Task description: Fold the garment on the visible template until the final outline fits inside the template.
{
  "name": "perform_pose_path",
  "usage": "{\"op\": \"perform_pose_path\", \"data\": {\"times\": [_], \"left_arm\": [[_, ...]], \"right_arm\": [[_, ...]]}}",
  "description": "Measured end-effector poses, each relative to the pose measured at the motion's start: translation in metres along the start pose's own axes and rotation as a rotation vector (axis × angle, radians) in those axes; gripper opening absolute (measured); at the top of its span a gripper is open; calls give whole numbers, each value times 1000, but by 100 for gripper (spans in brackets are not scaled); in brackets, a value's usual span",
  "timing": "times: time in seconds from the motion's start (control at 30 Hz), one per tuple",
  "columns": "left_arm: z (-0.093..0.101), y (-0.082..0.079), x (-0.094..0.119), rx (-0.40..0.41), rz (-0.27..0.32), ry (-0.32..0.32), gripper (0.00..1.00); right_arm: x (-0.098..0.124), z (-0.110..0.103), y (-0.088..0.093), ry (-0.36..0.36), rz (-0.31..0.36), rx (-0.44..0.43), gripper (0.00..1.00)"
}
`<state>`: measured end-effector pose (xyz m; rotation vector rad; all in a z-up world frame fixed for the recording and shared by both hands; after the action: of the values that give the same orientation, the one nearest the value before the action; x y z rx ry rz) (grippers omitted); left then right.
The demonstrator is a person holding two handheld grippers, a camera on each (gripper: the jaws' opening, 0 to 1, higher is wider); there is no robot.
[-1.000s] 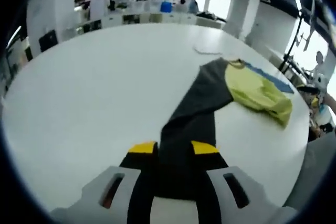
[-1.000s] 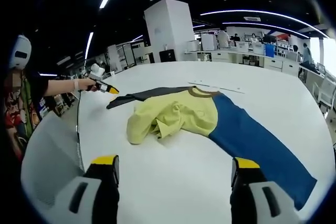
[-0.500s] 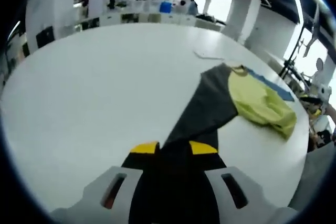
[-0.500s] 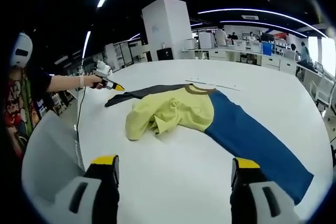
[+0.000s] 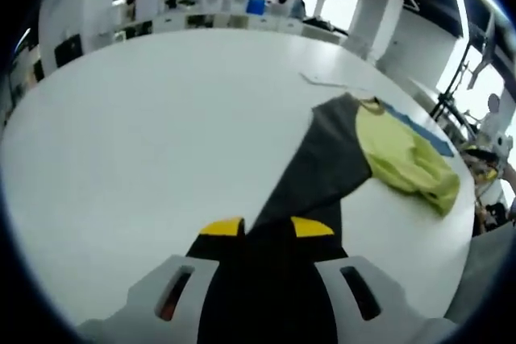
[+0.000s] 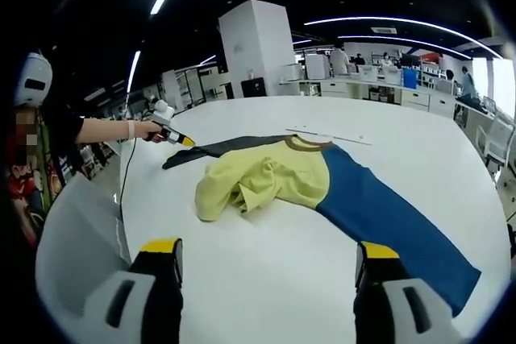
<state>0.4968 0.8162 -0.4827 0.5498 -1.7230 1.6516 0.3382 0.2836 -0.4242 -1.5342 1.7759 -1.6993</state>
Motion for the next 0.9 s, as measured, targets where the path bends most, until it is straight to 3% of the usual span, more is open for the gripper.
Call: {"op": "perform_pose_path", "data": {"times": [0.17,0.2,0.5,0.67,0.73,0.77,0.9], "left_arm": [[-5,1,-6,3,-12,-3,16],[-14,-1,-12,4,-16,-1,15],[-14,3,-18,-18,-28,-16,0],[-14,2,-15,-49,-22,-26,2],[-4,6,-11,-64,-25,-34,16],[-5,6,-11,-68,-33,-31,17],[-10,5,-12,-88,-29,-31,14]], "right_arm": [[0,0,3,-1,3,-6,88],[1,0,3,1,4,-8,88],[5,-1,6,14,10,-18,88],[6,-3,8,16,4,-18,88],[6,-3,9,17,3,-21,88],[6,-3,9,17,5,-22,88],[4,-4,8,14,13,-27,88]]}}
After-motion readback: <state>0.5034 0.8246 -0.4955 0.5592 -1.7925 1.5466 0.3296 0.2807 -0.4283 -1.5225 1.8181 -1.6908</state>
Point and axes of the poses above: the point that each gripper's makers call its tool centre point, and the gripper's own axes: x roughly backward along the fingers, z roughly to its right, y roughly out of its underside, the point moved 5 cm from there along x, roughly backward along the fingers, and after that the axes turned 14 degrees about -y, right-handed, at the moved point
